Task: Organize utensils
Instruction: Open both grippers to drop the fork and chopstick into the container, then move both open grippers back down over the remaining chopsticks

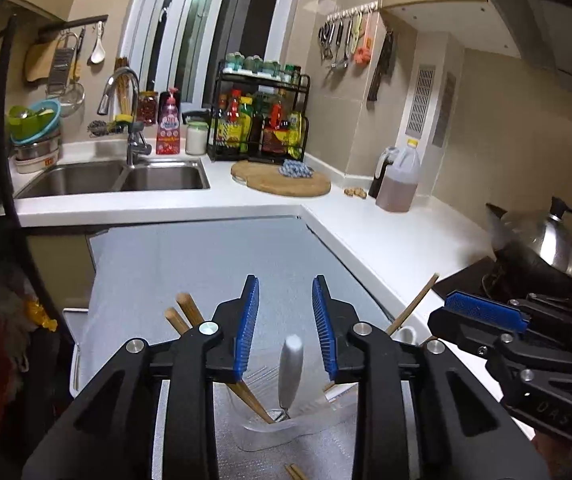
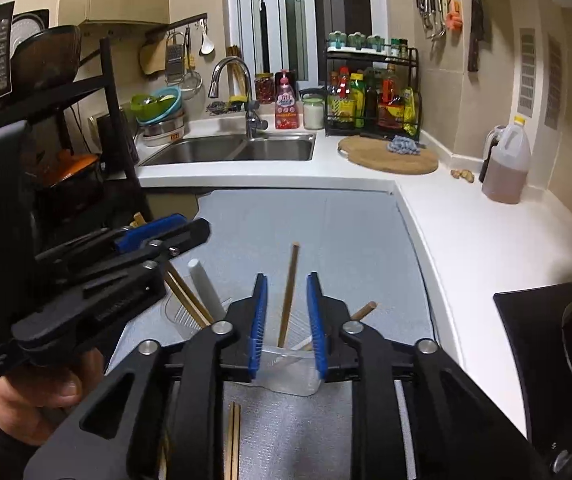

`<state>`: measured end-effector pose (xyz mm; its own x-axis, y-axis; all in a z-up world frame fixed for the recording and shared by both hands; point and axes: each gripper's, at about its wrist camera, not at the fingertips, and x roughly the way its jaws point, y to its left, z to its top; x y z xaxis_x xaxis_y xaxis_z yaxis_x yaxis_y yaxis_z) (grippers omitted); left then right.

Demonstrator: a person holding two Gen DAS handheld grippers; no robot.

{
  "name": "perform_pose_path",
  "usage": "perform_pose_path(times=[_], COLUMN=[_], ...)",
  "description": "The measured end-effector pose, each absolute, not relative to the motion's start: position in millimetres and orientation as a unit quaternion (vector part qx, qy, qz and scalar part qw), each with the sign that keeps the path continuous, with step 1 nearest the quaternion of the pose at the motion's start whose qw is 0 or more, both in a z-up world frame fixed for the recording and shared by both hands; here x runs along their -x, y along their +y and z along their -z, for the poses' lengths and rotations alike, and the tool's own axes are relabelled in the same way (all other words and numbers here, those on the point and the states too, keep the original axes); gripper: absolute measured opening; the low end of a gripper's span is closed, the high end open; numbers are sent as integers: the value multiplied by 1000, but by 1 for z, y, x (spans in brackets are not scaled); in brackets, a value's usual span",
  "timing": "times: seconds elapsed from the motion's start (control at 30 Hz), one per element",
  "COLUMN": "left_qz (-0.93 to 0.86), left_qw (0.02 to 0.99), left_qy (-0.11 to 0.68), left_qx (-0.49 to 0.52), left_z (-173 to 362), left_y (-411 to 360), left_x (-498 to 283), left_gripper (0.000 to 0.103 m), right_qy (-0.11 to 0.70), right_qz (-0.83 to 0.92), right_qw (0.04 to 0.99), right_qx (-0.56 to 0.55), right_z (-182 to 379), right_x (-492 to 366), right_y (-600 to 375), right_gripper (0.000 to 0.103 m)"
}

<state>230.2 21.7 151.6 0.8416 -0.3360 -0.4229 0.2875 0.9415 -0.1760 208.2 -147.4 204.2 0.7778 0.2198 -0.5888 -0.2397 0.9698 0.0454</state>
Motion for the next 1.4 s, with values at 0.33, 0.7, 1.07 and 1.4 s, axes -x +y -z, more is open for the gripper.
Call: perform_pose_path(times=[0.33,0.7,1.07,1.4], left_qz=[119,76,72,66], left_qw=[975,973,944,916], left_qy=[184,214,314,390], left_qx=[35,29,74,73], left_z=[-178,-100,-31,16], left_y=[31,40,37,20], left_x=[-140,-41,-12,-18], left_gripper=[35,38,37,36], right_qy=[239,273,360,411], right_qz=[-114,-101,-115,-168], right_qw=[964,956,924,894], right_qx=[0,-35,-61,-54], right_z=[-233,-149,-55,-18], right_x=[-127,-45,-16,-20], right_y=[-168,-199,-200,-162], right_gripper=[27,27,10,12])
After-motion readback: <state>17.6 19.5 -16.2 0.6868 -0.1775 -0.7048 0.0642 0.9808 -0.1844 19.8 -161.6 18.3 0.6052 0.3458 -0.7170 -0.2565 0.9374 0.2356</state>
